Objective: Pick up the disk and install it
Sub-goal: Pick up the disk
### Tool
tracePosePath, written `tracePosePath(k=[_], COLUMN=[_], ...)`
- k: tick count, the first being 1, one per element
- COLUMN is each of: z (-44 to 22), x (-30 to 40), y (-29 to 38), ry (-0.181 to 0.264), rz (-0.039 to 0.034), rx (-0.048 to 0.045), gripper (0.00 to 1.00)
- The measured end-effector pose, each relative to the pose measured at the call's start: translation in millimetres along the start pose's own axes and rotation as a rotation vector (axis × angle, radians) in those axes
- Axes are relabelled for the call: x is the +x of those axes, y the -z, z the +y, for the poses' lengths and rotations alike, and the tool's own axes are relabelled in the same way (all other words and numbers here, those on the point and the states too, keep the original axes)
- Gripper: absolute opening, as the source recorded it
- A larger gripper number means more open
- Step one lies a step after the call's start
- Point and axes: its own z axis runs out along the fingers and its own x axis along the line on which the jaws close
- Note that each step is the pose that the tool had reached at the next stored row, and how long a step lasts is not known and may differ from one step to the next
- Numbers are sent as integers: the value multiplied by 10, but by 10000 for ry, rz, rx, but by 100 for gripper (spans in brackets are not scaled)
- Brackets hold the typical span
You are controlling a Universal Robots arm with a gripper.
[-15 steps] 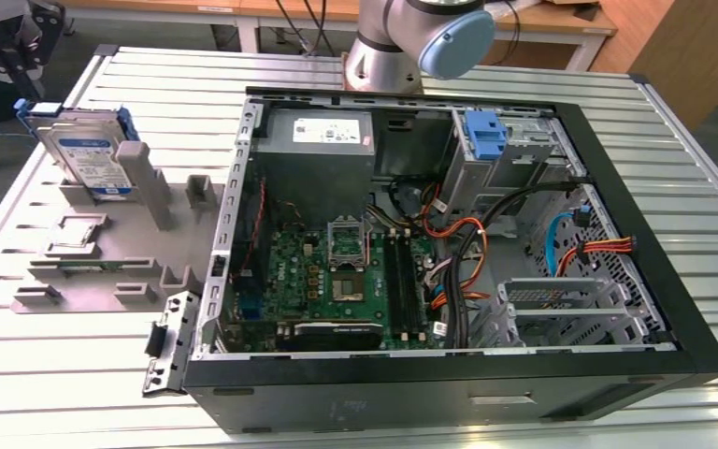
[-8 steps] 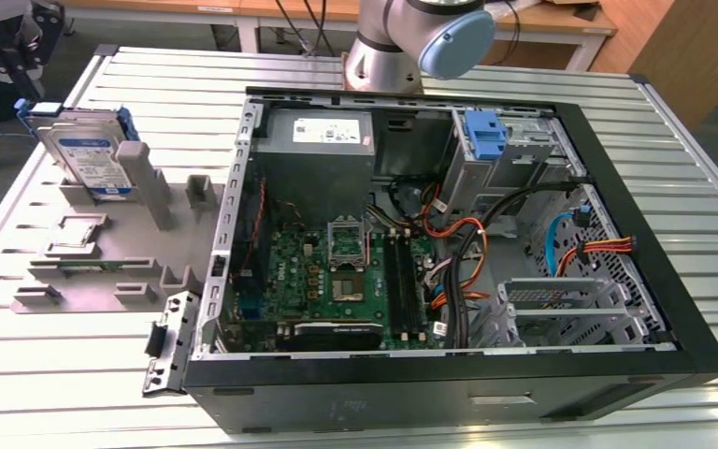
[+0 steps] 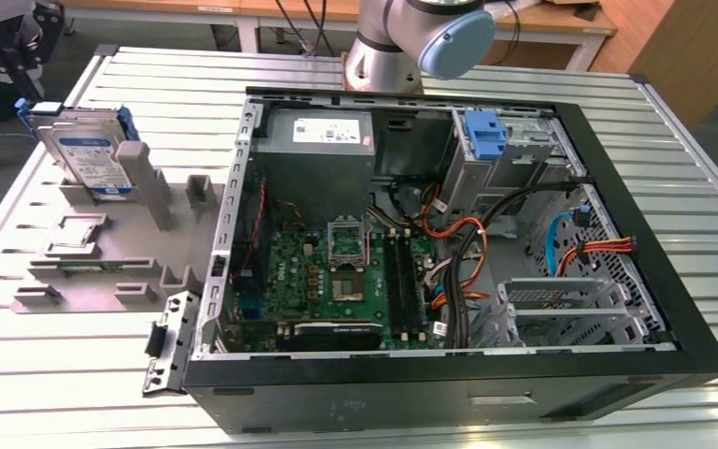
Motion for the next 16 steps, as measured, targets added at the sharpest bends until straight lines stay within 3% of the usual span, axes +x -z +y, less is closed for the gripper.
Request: tracePosePath(k=[16], z=[0], x=[0], y=[0], ry=[772], rz=[36], rx=[1], gripper=[10])
